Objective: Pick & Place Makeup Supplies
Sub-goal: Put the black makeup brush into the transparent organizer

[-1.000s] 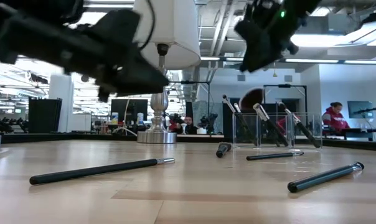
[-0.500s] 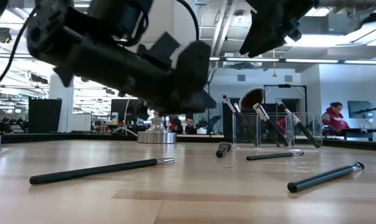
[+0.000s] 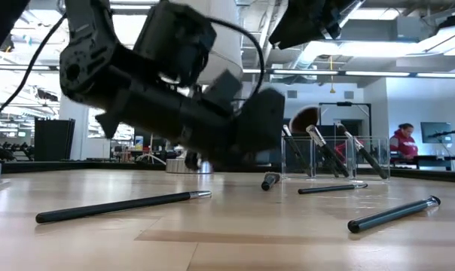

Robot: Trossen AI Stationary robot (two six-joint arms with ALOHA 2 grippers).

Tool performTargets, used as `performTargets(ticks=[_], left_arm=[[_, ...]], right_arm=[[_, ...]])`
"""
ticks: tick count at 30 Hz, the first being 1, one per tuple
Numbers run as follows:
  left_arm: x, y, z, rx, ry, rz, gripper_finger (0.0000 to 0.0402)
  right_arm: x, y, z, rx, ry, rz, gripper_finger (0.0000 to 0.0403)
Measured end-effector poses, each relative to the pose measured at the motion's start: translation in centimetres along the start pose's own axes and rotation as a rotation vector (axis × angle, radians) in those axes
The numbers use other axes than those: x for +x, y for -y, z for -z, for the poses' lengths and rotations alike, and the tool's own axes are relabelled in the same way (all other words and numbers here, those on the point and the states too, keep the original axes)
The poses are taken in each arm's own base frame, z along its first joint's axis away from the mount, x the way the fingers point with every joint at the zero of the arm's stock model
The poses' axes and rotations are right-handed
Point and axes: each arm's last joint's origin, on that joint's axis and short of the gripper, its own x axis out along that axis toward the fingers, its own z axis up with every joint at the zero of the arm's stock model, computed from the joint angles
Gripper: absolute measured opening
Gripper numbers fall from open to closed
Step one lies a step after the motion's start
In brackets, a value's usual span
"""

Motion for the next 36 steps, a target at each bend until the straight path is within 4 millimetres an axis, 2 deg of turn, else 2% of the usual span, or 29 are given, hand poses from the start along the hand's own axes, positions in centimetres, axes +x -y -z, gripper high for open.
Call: performTargets(ticks=[5,13,17,22,25,28,32,34,36], left_arm=[[0.7,-0.1,1.2,0.014,-0.011,-0.022,0.0131],[1.4,-1.1,1.3,0.057,-0.057,-0.078,0.0131],[1.6,-1.4,1.3,0.160,-0.066,-0.084,0.0131],[0.8,-1.3,-0.8,0.227,-0.125,-0.062,0.0131],[-0.7,-1.2,-3.4,0.273,-0.207,-0.046,0.0131],[-2.7,-1.0,-7.2,0.192,-0.274,0.017,0.0131],[-6.1,0.1,-11.0,0.103,-0.307,0.163,0.0129],[-8.2,1.3,-11.6,0.120,-0.307,0.238,0.0124],[-10.0,2.7,-10.7,0.162,-0.308,0.263,0.0119]], right_arm=[[0.0,0.0,-0.1,0.002,0.005,-0.003,0.0178],[0.0,-0.1,-0.2,-0.058,0.013,-0.005,0.0176],[0.0,-0.1,-0.1,-0.058,0.007,-0.030,0.0176],[0.0,-0.4,0.0,-0.066,-0.020,-0.112,0.0171],[-0.3,-0.7,0.3,-0.041,-0.042,-0.155,0.0171],[-0.6,-1.1,0.6,-0.020,-0.064,-0.170,0.0172],[-1.1,-1.6,0.9,-0.023,-0.073,-0.188,0.0171],[-1.4,-1.9,1.0,-0.030,-0.071,-0.201,0.0170],[-1.6,-2.1,1.1,-0.036,-0.070,-0.212,0.0168]])
